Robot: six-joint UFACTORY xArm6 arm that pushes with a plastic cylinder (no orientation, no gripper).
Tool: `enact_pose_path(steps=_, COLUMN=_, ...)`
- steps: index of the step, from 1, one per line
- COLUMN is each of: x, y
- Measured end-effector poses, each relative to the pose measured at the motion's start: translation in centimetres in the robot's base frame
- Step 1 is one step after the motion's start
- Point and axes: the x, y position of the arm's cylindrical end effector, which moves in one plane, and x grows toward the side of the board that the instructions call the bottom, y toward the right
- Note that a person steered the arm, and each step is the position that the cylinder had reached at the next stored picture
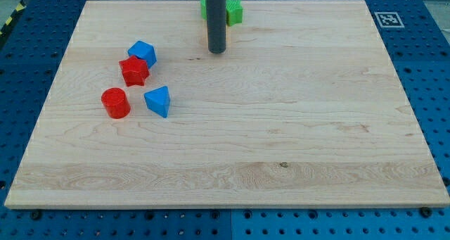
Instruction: Slide the yellow hexagon to the bottom of the yellow heart
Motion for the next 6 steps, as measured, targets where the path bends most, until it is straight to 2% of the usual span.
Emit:
enact_pose_path(steps=5, x=-2.8, y=-0.8)
enact_pose_path(steps=6, x=-2.8, y=-3.3)
